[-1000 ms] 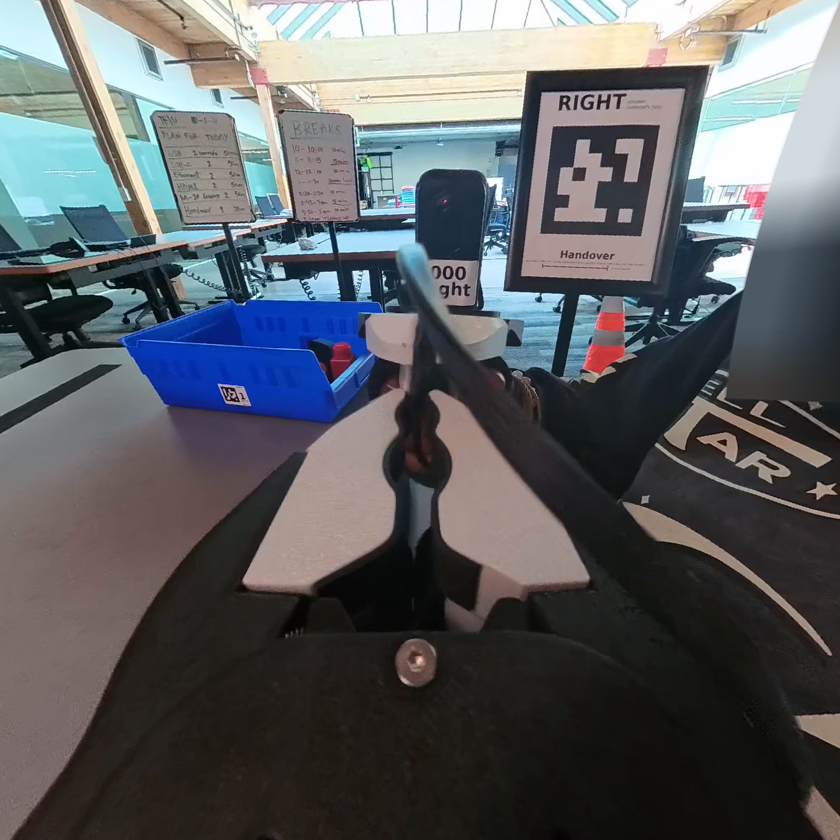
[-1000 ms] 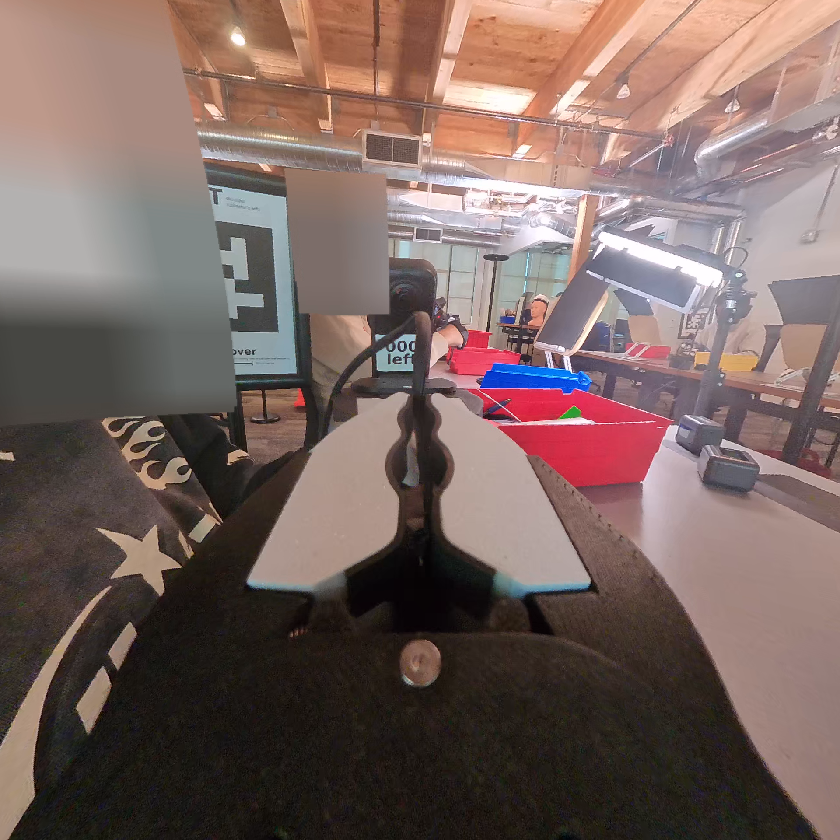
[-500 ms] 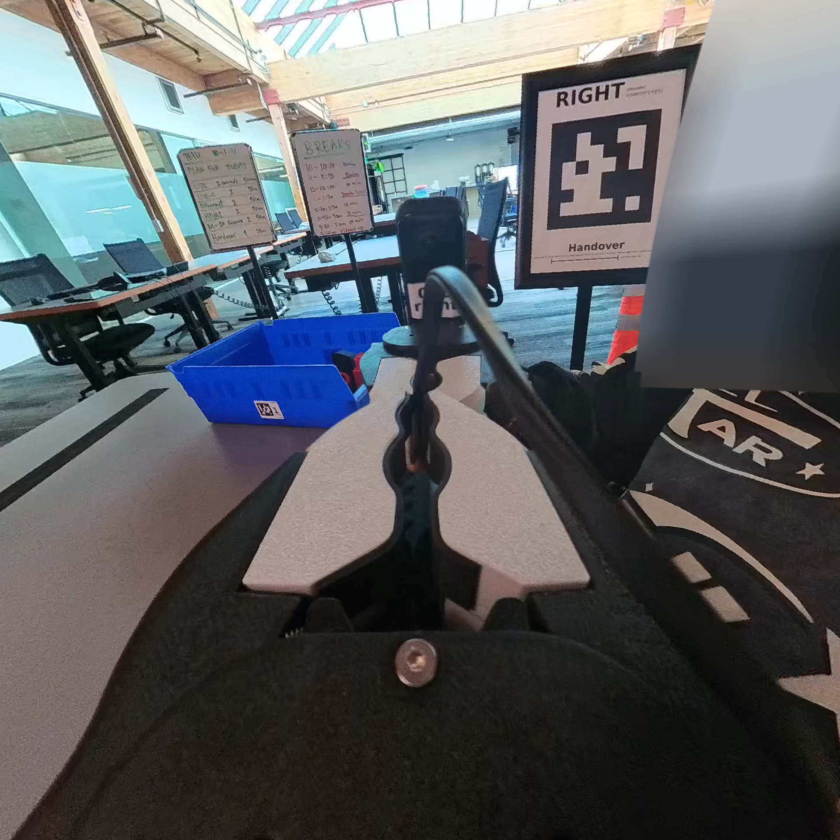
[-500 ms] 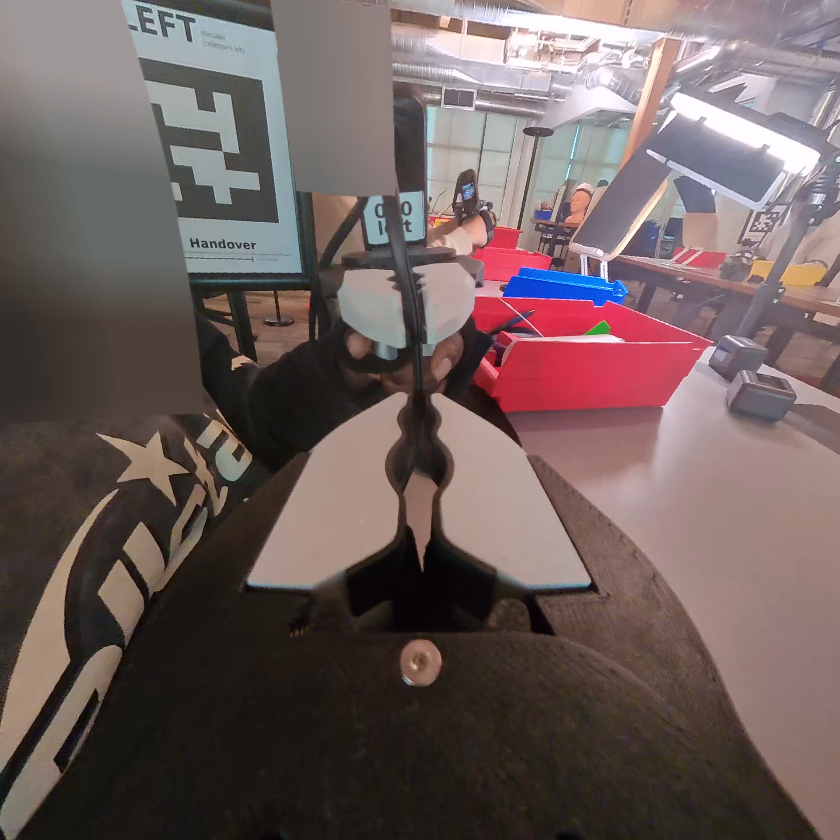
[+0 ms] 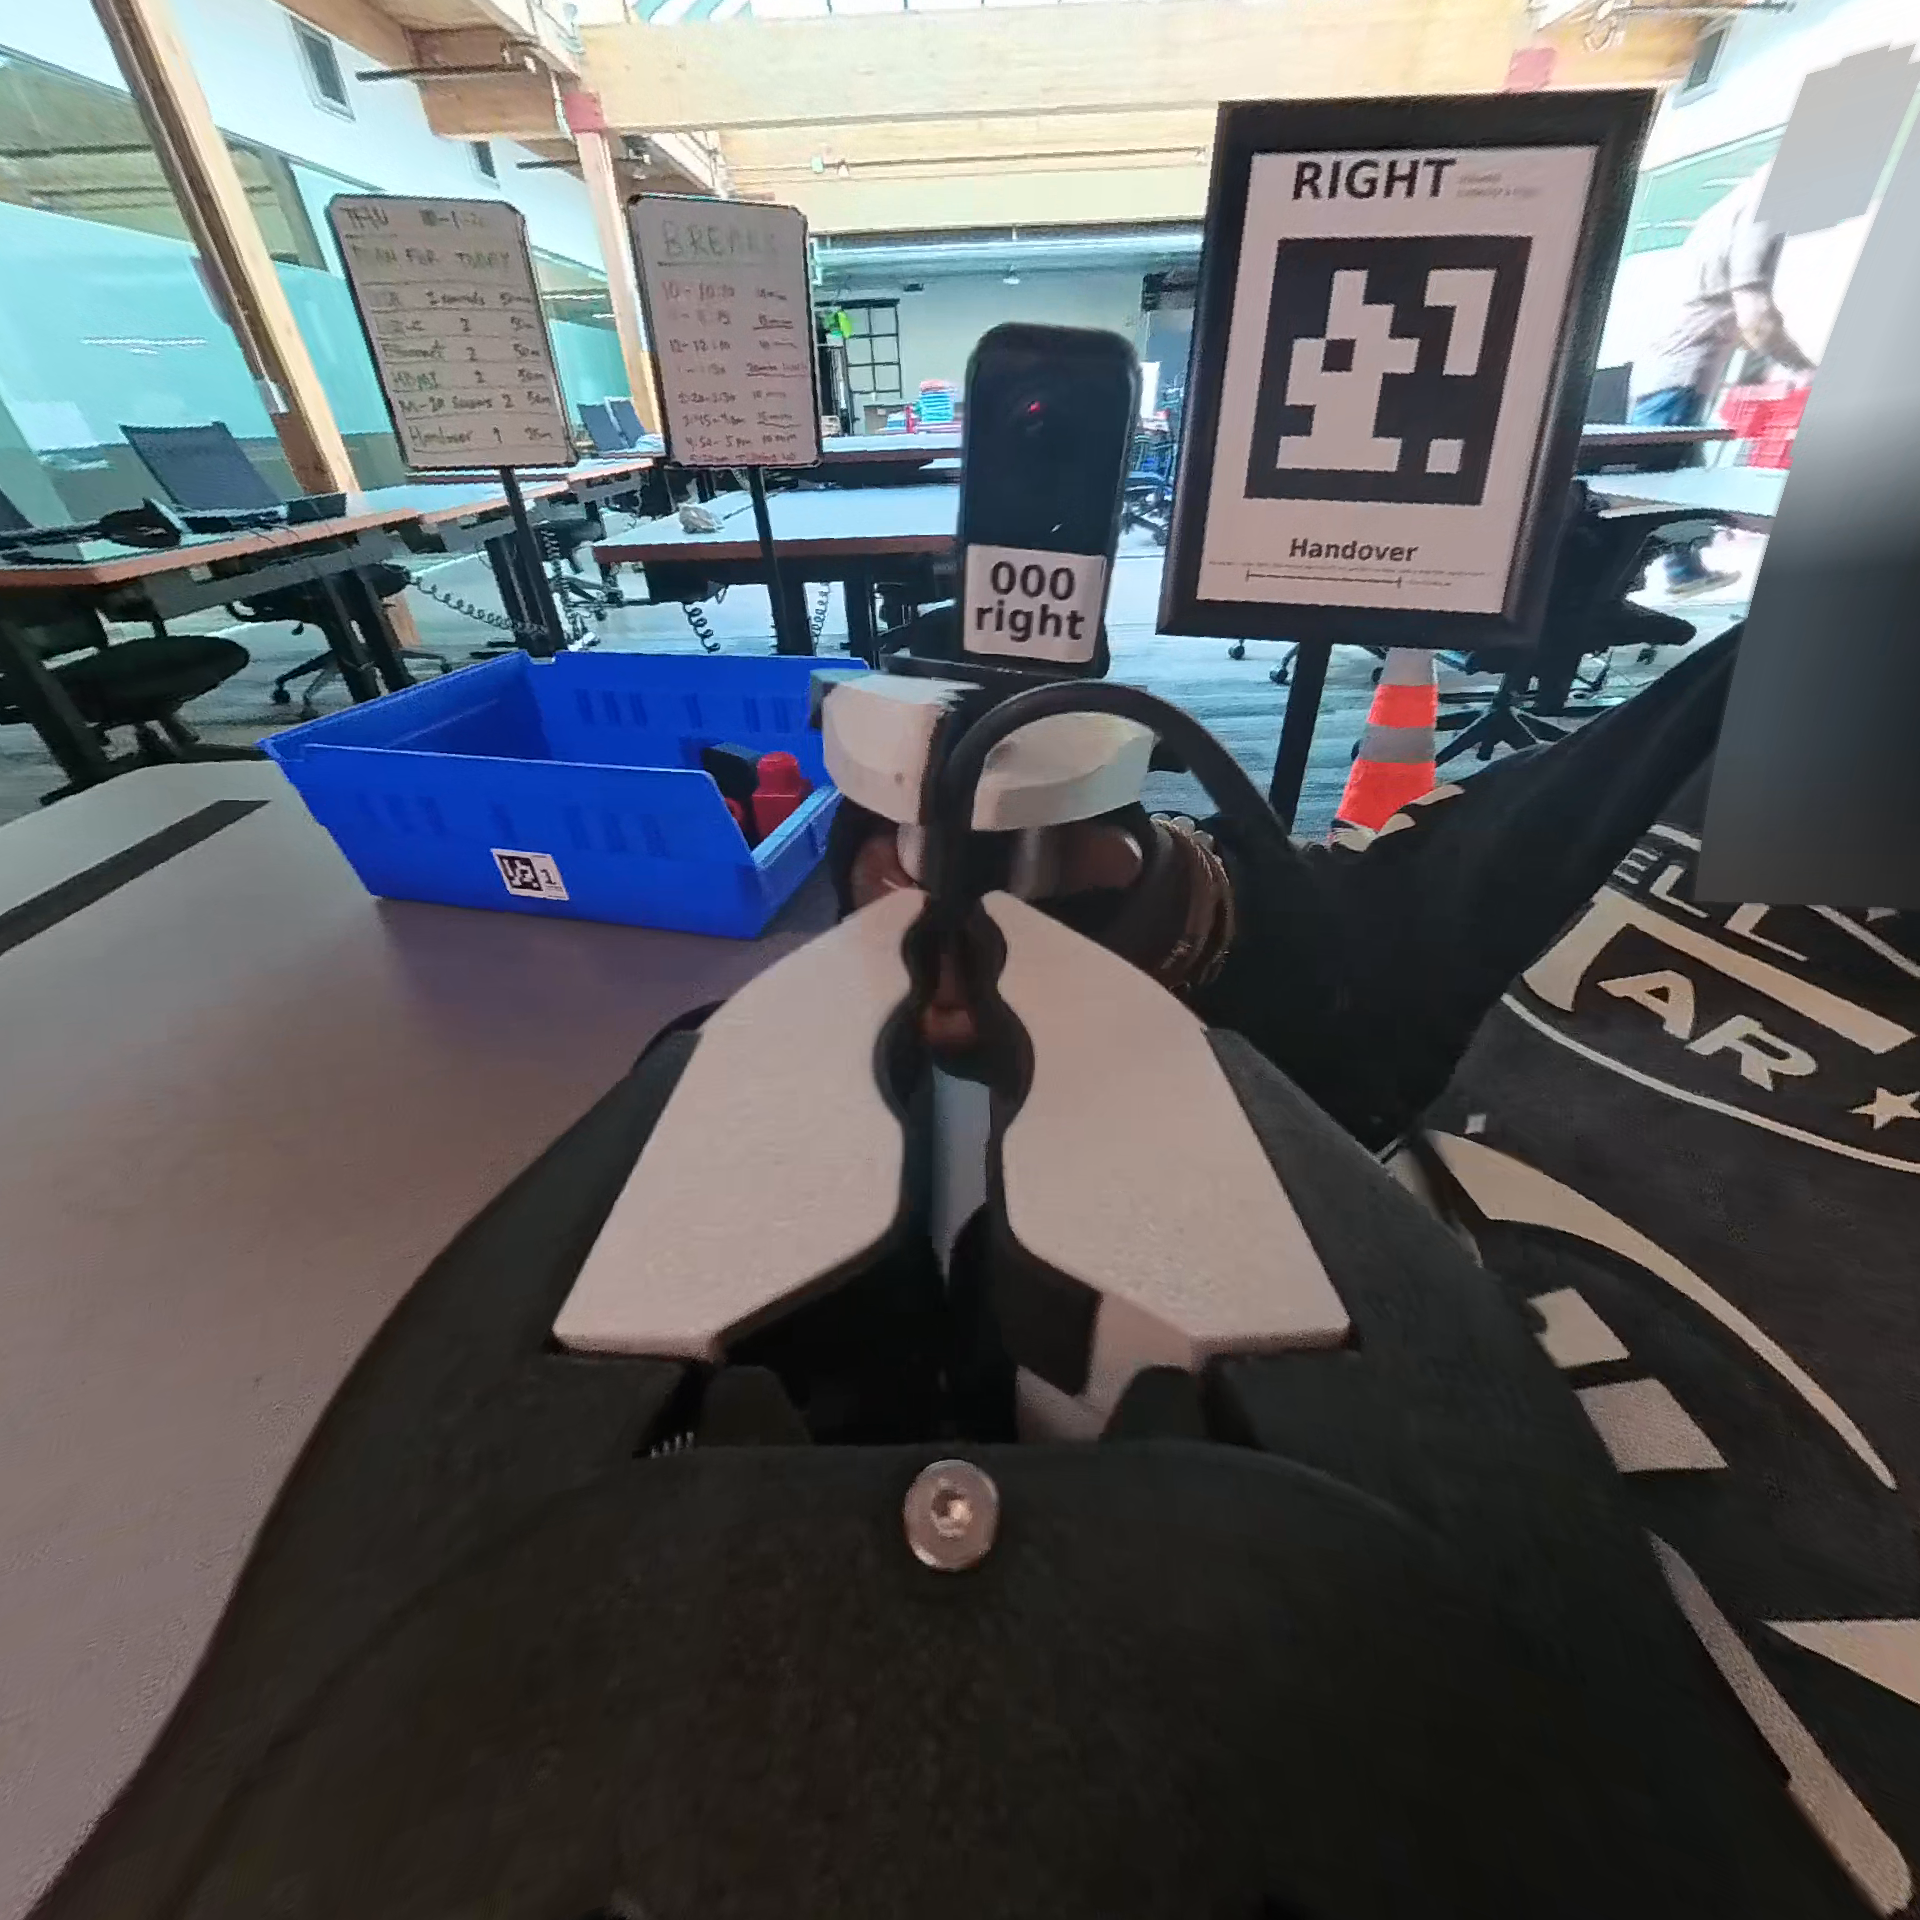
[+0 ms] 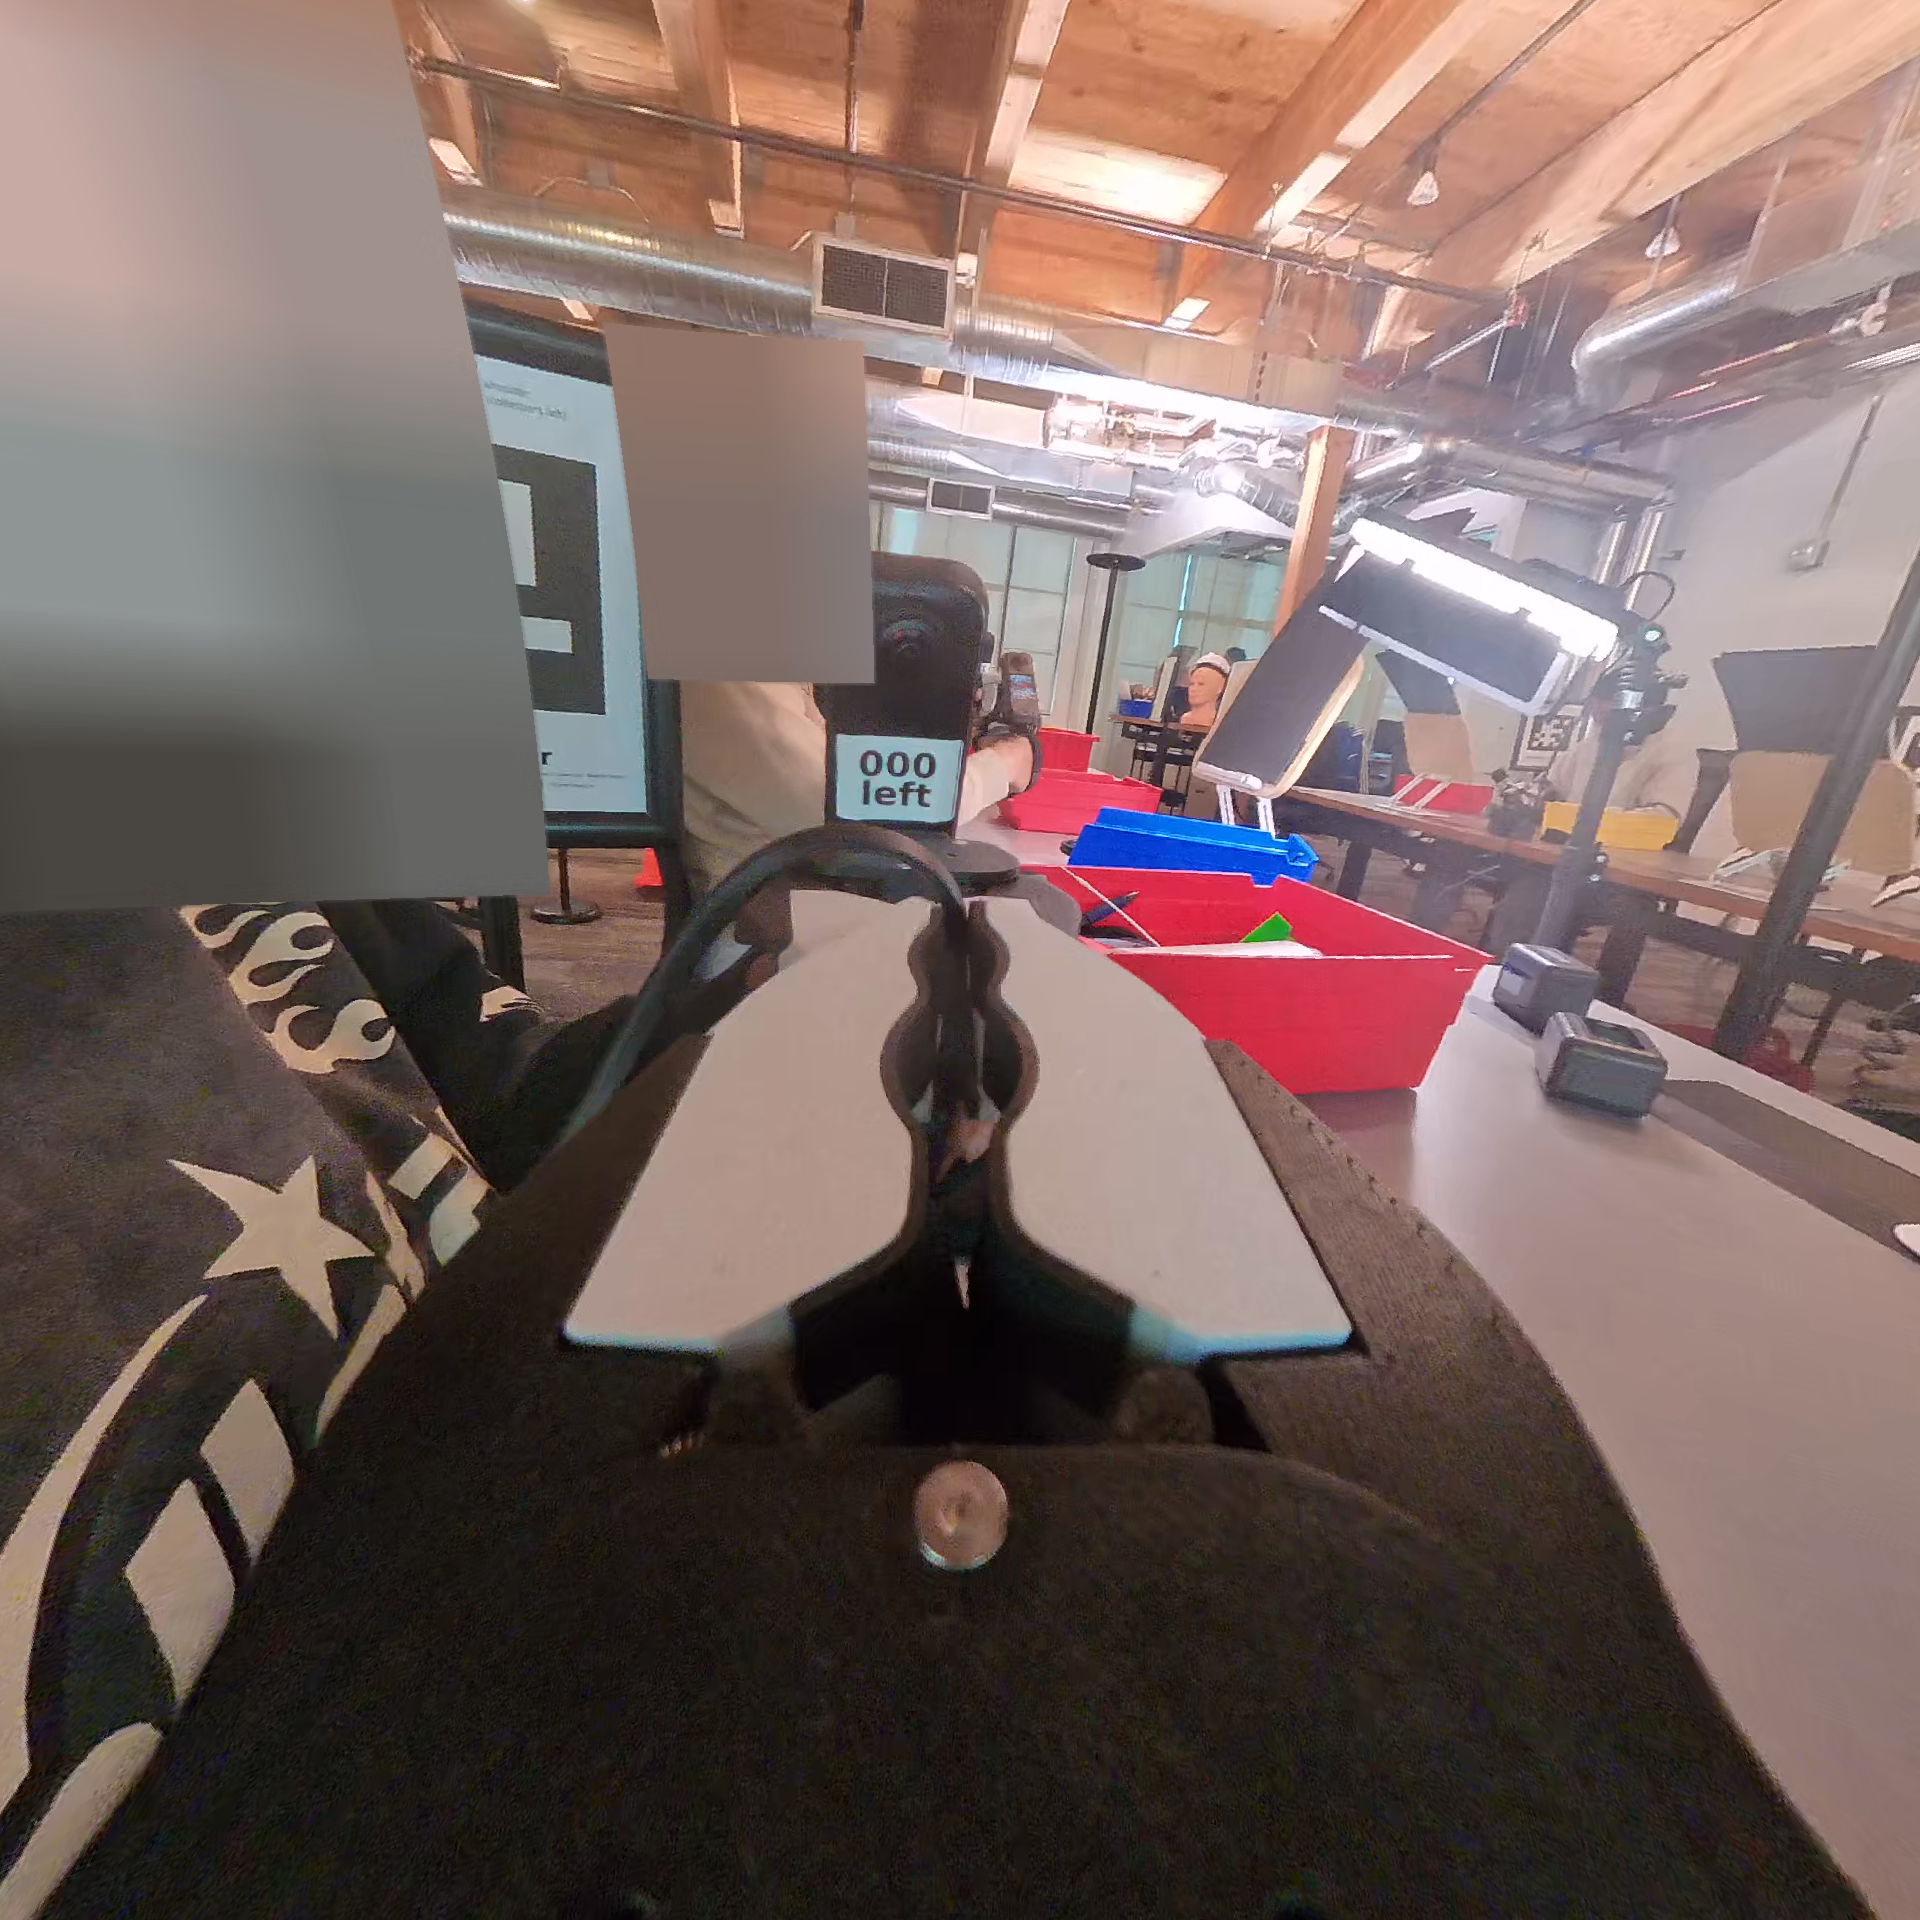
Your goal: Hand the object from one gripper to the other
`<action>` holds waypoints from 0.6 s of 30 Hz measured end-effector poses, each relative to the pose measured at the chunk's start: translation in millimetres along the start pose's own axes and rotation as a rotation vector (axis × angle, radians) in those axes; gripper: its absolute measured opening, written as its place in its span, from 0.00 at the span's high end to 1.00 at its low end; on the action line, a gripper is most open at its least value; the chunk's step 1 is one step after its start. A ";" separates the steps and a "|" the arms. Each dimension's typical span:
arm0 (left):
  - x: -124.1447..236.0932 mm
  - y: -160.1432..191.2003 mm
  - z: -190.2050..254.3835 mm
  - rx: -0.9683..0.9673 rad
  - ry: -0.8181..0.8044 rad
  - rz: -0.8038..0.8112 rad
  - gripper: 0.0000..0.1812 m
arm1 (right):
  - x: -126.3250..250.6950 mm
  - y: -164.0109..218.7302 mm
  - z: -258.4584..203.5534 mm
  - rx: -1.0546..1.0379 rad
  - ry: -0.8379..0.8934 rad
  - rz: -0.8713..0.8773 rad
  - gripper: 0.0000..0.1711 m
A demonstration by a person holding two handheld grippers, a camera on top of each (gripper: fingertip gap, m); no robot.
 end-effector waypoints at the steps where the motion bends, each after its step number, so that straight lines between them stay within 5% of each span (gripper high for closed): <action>1: 0.8 -0.5 -1.1 -0.001 -0.008 0.000 0.98 | 0.5 -0.5 0.2 0.000 0.002 0.000 0.97; 12: 22.9 -22.2 -3.5 0.054 0.060 0.133 0.98 | 2.3 20.4 2.8 -0.221 -0.133 -0.077 0.87; 18: 20.2 -21.4 2.3 0.041 0.085 0.131 0.98 | -5.7 30.3 -6.7 -0.184 -0.187 -0.129 0.96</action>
Point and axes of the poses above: each gripper's, where its closed fingertips meet, x back along the fingers, y out of its underside, z = x × y across the jaws, the point moved 5 cm from there along x, back along the fingers, and after that the axes turned 8 degrees about -y, right-handed, at the moved point
